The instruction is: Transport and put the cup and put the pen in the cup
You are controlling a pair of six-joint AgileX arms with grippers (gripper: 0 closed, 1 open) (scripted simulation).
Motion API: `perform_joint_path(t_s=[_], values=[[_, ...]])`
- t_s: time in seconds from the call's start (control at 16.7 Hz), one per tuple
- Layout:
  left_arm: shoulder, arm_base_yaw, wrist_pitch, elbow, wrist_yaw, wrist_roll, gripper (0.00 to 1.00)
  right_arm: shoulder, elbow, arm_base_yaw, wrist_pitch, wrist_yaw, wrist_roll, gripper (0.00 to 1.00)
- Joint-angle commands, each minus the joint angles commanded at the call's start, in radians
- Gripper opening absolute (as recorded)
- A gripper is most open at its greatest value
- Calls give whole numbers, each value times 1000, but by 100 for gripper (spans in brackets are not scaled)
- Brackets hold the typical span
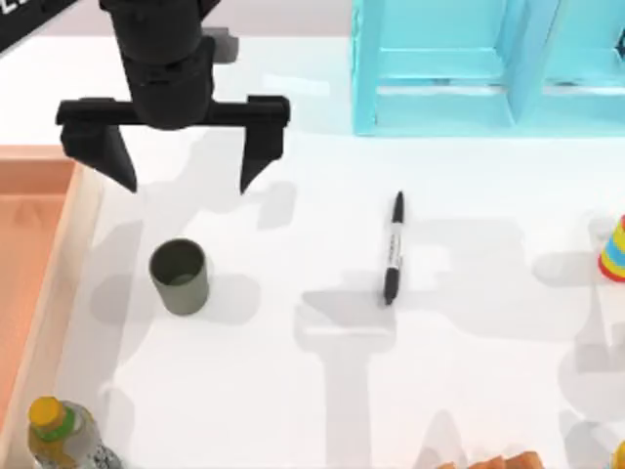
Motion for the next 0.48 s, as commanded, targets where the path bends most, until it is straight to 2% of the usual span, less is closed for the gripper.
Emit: perform_joint_path(t_s=[0.24,0.48], values=[[-12,2,-151,153,-1,0,100,0,0,0,0,0,0,100],[-15,2,-164,166,-2,0,100,0,0,0,0,0,0,100]])
